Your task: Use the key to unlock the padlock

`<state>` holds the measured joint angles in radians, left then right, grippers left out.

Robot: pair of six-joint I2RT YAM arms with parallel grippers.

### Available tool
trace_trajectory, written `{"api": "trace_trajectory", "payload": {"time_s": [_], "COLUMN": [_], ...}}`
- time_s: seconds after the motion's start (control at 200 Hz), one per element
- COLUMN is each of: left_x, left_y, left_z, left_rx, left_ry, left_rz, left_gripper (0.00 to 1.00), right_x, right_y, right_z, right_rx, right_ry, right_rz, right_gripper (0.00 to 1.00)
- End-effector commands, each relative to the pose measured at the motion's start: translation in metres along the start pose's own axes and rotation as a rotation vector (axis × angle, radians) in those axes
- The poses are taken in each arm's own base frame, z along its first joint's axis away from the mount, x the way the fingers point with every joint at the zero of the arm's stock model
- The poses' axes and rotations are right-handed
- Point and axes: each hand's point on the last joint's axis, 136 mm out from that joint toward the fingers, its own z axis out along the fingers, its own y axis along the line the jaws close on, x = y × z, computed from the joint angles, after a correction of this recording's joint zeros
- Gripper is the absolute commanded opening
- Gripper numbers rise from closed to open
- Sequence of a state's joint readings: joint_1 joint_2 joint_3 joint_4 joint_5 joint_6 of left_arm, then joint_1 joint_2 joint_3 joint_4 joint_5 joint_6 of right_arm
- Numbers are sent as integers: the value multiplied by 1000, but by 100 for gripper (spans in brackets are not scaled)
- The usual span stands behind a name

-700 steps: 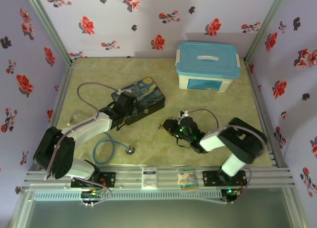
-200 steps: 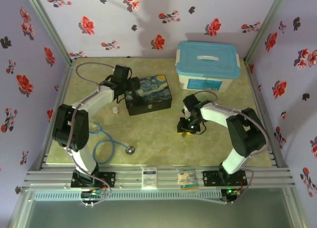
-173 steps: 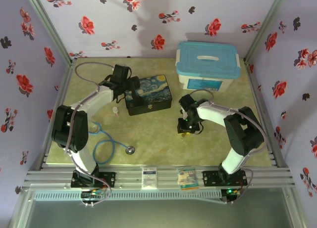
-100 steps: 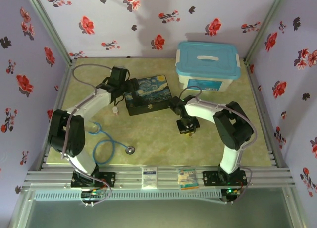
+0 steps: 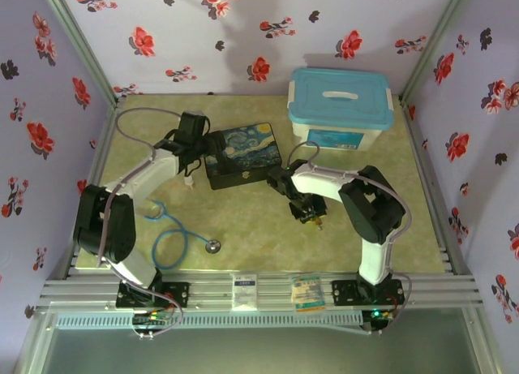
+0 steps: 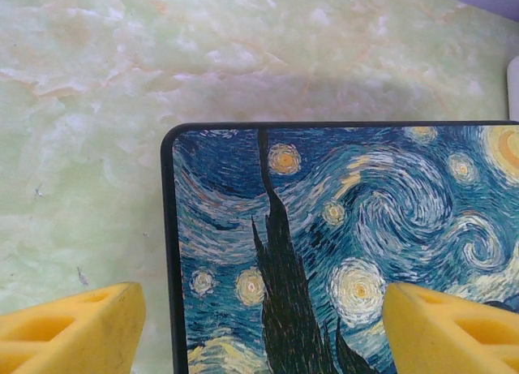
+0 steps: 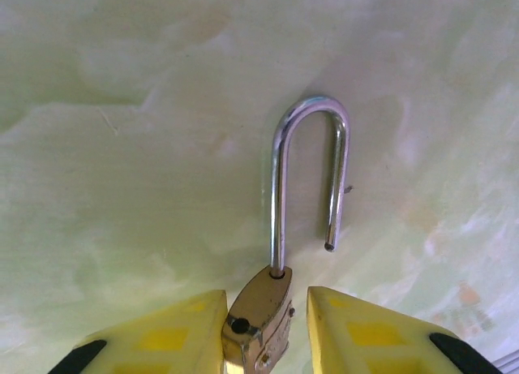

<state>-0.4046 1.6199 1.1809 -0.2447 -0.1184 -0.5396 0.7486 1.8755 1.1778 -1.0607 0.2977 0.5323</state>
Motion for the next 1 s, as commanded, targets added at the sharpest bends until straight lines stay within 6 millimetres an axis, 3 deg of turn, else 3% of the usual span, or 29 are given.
{"api": "trace_trajectory", "payload": {"time_s": [0.0, 0.165, 0.26, 0.375, 0.41, 0.475, 0.56, 0.59, 0.685, 0.775, 0.835, 0.995], "left_x": [-4, -13, -27, -46, -50, -55, -51, -48, -39, -27, -23, 2], "left_y": [1, 0, -5, -11, -12, -10, 3, 9, 51, 105, 128, 164], "left_z": [-13, -33, -51, -75, -83, -99, -116, -120, -120, -111, -106, -84], "left_rx": [15, 32, 53, 66, 70, 67, 42, 31, -81, -209, -267, -406], "left_ry": [-18, -55, -97, -130, -140, -178, -244, -278, -329, -340, -368, -353], "left_rz": [-2, -6, -1, 26, 42, 72, 136, 165, 145, 91, 95, 176], "left_gripper": [78, 78, 79, 79, 82, 87, 89, 99, 100, 100, 100, 100], "right_x": [-1, -7, -12, -26, -34, -49, -63, -67, -75, -74, -73, -67], "right_y": [0, -1, 4, -7, -15, -42, -93, -110, -150, -192, -213, -231], "right_z": [-19, -35, -46, -66, -74, -94, -116, -120, -109, -82, -67, -32], "right_rx": [-36, -111, -225, -320, -348, -358, -281, -241, -208, -162, -127, 41], "right_ry": [-41, -94, -133, -207, -252, -376, -568, -629, -692, -673, -700, -835], "right_rz": [36, 67, 114, 182, 213, 285, 371, 399, 487, 639, 717, 711], "right_gripper": [33, 44, 52, 61, 67, 97, 99, 99, 99, 99, 99, 99]}}
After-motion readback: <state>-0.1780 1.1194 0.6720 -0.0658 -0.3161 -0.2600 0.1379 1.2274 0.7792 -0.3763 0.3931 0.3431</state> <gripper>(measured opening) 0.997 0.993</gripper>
